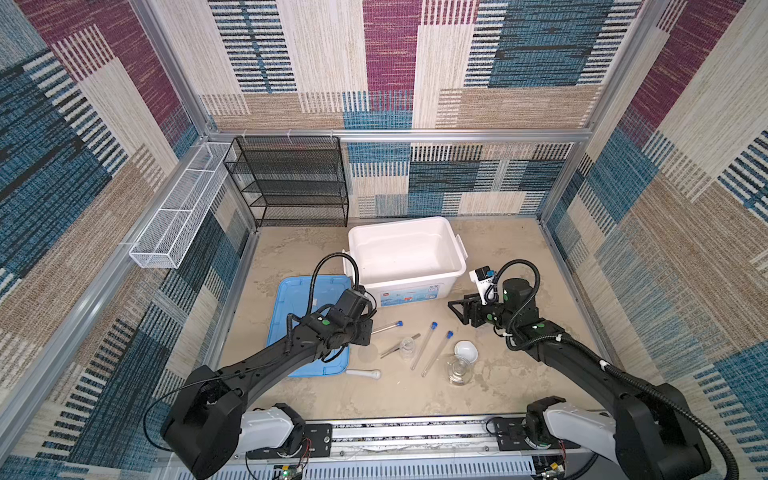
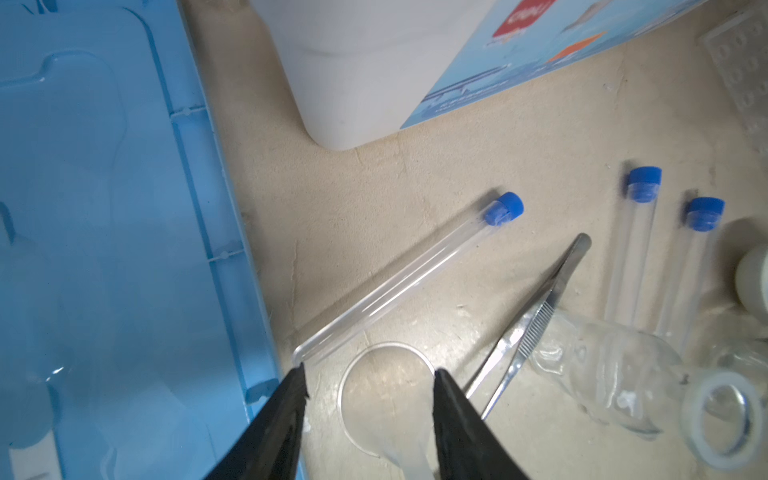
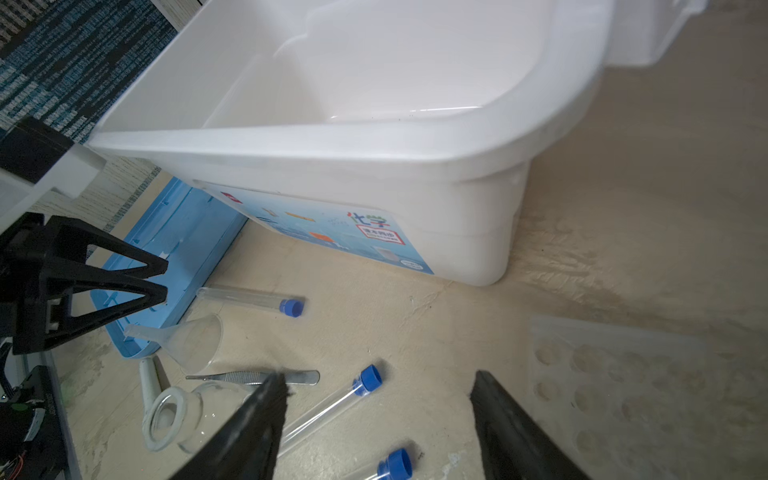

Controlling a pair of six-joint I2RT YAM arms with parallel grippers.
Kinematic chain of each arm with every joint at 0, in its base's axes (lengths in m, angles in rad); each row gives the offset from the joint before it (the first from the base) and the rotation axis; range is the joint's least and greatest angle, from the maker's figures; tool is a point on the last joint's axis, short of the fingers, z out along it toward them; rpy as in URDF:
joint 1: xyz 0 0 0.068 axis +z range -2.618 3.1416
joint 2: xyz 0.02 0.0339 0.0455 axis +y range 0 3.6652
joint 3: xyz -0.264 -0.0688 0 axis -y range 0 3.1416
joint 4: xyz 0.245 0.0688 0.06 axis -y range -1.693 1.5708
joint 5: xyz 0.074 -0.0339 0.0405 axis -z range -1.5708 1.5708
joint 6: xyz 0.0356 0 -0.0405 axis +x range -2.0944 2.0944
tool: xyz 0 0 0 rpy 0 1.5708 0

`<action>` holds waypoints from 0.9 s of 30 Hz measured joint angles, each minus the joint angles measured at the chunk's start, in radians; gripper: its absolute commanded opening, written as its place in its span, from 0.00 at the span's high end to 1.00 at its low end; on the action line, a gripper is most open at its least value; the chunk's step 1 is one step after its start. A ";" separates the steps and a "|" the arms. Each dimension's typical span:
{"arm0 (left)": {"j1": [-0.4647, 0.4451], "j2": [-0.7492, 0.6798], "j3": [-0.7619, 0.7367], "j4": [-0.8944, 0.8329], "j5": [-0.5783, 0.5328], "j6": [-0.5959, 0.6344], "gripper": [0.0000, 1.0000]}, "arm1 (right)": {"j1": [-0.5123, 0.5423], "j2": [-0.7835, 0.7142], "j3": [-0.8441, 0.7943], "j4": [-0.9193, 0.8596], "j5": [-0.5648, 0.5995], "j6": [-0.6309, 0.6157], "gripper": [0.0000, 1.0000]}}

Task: Organize the chemistry lab equipment
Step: 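Reach the left gripper toward a blue-capped test tube while the right approaches the bin, then lower the left gripper and close it on the blue-capped test tube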

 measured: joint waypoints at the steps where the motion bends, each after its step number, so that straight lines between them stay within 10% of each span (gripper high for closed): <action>1: 0.002 0.008 0.001 0.002 0.002 0.011 0.50 | 0.002 -0.002 -0.004 0.002 -0.001 0.003 0.28; 27: 0.062 0.135 -0.004 0.089 0.143 0.188 0.52 | 0.027 0.077 -0.004 0.054 -0.019 0.066 0.29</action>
